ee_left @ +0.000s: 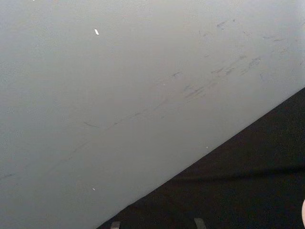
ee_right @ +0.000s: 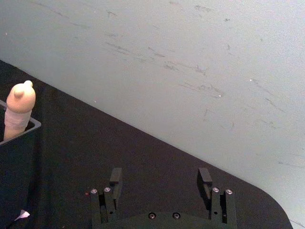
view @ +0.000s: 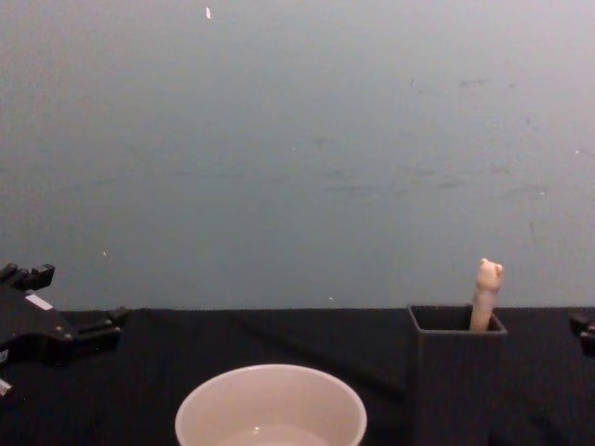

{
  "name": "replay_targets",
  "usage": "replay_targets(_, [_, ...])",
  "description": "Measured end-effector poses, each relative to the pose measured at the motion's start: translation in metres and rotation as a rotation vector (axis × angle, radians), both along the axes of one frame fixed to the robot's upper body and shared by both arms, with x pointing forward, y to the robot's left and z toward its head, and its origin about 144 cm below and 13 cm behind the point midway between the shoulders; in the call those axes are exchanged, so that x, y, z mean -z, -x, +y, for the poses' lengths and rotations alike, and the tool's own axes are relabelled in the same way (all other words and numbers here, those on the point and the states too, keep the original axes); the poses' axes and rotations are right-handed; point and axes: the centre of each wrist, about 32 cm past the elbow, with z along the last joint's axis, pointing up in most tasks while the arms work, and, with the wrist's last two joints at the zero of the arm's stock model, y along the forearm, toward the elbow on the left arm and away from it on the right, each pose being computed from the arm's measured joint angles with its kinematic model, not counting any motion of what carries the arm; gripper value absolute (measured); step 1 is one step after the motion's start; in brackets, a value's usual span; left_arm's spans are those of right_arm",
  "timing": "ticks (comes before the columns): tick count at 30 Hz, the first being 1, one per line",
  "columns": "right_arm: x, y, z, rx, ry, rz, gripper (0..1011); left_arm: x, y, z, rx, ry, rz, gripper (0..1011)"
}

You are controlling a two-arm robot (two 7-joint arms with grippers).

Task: Pick up the stirring spoon with one hand, stir inside the cup, then place it back in its original position.

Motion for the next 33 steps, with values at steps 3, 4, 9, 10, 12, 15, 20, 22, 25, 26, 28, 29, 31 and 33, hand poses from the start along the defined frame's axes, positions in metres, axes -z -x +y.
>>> replay_targets(3, [0.0, 0.0, 0.0, 0.0, 0.0, 0.0, 1002, 0.0, 0.0, 0.0, 0.0, 0.0, 0.0, 1001])
replay_targets(4, [0.0, 0.0, 0.0, 0.0, 0.0, 0.0, 1002, 0.0, 0.0, 0.0, 0.0, 0.0, 0.0, 1002])
replay_targets(9, [0.0, 0.0, 0.0, 0.0, 0.0, 0.0, 1002, 0.0, 0.0, 0.0, 0.0, 0.0, 0.0, 1001])
replay_targets(10, [0.0, 0.0, 0.0, 0.0, 0.0, 0.0, 1002, 0.0, 0.0, 0.0, 0.0, 0.0, 0.0, 1002])
replay_targets(12, [0.0, 0.0, 0.0, 0.0, 0.0, 0.0, 1002, 0.0, 0.0, 0.0, 0.0, 0.0, 0.0, 1001])
replay_targets(15, [0.0, 0.0, 0.0, 0.0, 0.0, 0.0, 1002, 0.0, 0.0, 0.0, 0.0, 0.0, 0.0, 1001])
replay_targets(20, [0.0, 0.0, 0.0, 0.0, 0.0, 0.0, 1002, 0.0, 0.0, 0.0, 0.0, 0.0, 0.0, 1001])
replay_targets(22, [0.0, 0.0, 0.0, 0.0, 0.0, 0.0, 1002, 0.0, 0.0, 0.0, 0.0, 0.0, 0.0, 1001])
replay_targets(25, [0.0, 0.0, 0.0, 0.0, 0.0, 0.0, 1002, 0.0, 0.0, 0.0, 0.0, 0.0, 0.0, 1001])
replay_targets(26, [0.0, 0.0, 0.0, 0.0, 0.0, 0.0, 1002, 0.0, 0.0, 0.0, 0.0, 0.0, 0.0, 1002])
replay_targets(28, [0.0, 0.0, 0.0, 0.0, 0.0, 0.0, 1002, 0.0, 0.0, 0.0, 0.0, 0.0, 0.0, 1001])
replay_targets(29, [0.0, 0.0, 0.0, 0.0, 0.0, 0.0, 1002, 0.0, 0.0, 0.0, 0.0, 0.0, 0.0, 1001])
replay_targets(31, [0.0, 0.0, 0.0, 0.0, 0.0, 0.0, 1002, 0.0, 0.0, 0.0, 0.0, 0.0, 0.0, 1001])
replay_targets(33, [0.0, 0.0, 0.0, 0.0, 0.0, 0.0, 1002, 0.0, 0.0, 0.0, 0.0, 0.0, 0.0, 1001])
